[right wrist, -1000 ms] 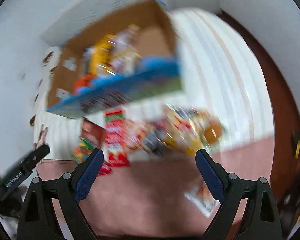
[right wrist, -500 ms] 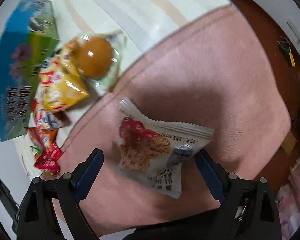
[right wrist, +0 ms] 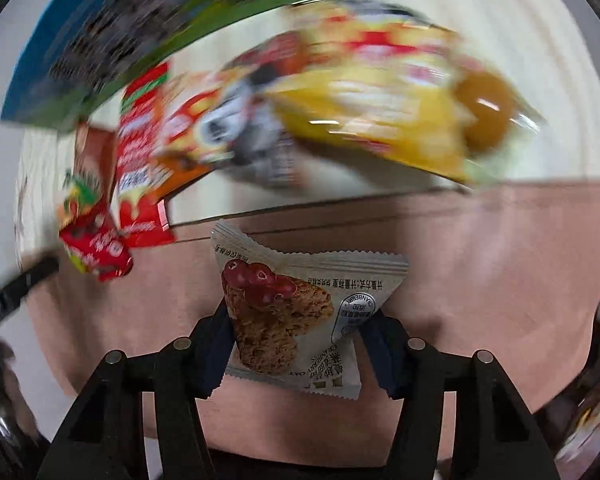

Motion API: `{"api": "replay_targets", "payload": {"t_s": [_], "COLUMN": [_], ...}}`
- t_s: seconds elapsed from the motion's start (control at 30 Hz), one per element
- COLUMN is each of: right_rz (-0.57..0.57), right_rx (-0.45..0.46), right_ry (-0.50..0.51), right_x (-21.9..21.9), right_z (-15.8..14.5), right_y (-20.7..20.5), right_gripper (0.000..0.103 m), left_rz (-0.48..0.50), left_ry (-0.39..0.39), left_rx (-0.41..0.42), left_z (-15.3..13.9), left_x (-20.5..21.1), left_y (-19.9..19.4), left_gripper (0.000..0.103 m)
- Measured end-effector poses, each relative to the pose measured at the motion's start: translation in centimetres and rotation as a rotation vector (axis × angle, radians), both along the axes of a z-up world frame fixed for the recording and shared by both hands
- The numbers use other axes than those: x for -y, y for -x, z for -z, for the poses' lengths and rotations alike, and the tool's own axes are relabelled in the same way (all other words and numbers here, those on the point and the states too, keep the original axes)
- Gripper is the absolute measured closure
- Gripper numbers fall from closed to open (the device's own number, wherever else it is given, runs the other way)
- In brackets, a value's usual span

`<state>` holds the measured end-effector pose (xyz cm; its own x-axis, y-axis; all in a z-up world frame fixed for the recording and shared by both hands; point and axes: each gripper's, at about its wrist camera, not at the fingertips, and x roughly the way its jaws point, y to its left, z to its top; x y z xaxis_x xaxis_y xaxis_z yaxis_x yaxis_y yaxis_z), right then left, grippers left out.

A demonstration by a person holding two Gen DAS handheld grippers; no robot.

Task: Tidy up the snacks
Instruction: 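Grasp the cookie packet with the right tool while the left tool grasps the green candy bag, then carry the candy bag and cookie packet into the box and open both tools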

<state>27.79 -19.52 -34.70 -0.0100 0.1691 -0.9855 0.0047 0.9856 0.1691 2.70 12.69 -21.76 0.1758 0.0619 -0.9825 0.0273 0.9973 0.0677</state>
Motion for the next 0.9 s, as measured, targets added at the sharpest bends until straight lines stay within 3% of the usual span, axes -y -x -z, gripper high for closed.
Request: {"api": "replay_targets", "payload": {"t_s": [0.13, 0.23, 0.27, 0.3, 0.33, 0.47, 0.5, 0.57, 0.7, 0.77, 0.83, 0.9], "right_rz": [-0.058, -0.088, -0.096, -0.1, -0.1, -0.1, -0.103, -0.12, -0.143, -0.112, -0.078, -0.053], "right_rx": [-0.023, -0.037, -0.042, -0.047, -0.05, -0.081, -0.091, -0.107, -0.116, -0.124, -0.134, -0.132], "right_ry": [0.025, 0.031, 0.031, 0.028, 0.022, -0.026, -0.037, -0.056, -0.042, -0.066, -0.097, -0.092], "right_x": [-2.3, -3.6, -3.9, -4.6, -5.0, -6.9, -8.0, -8.3, -9.5, -9.8, -9.9, -9.9], "right_z": [0.5, 0.6, 0.6, 0.6, 0.5, 0.6, 1.0, 1.3, 1.9, 2.2, 2.5, 2.5], "right_y": [-1.3, -2.2, -2.3, -2.7, -3.1, -3.0, -2.0, -1.0, -0.2, -0.4, -0.1, 0.2], "right_gripper": [0.042, 0.042, 0.042, 0.042, 0.042, 0.042, 0.042, 0.042, 0.041, 0.035, 0.02, 0.02], "left_rz": [0.173, 0.24, 0.244, 0.241, 0.224, -0.015, -0.103, -0.178, -0.233, -0.239, -0.246, -0.259], "left_ry": [-0.084, -0.084, -0.081, -0.069, -0.054, 0.076, 0.125, 0.172, 0.196, 0.195, 0.192, 0.195], "left_rx": [-0.041, -0.077, -0.089, -0.094, -0.1, -0.128, -0.147, -0.158, -0.166, -0.154, -0.15, -0.149], "left_z": [2.0, 3.4, 3.9, 4.1, 4.3, 4.4, 4.6, 4.8, 6.1, 6.5, 6.8, 7.2], "left_x": [1.9, 2.5, 2.4, 2.3, 1.9, -1.4, -2.6, -3.8, -4.6, -4.9, -5.1, -4.9], "left_y": [-2.3, -3.5, -4.0, -4.2, -4.4, -3.3, -2.3, -0.4, 2.2, 2.3, 2.3, 1.4], "left_gripper": [0.019, 0.018, 0.023, 0.034, 0.04, 0.048, 0.049, 0.049, 0.049, 0.048, 0.048, 0.048]}}
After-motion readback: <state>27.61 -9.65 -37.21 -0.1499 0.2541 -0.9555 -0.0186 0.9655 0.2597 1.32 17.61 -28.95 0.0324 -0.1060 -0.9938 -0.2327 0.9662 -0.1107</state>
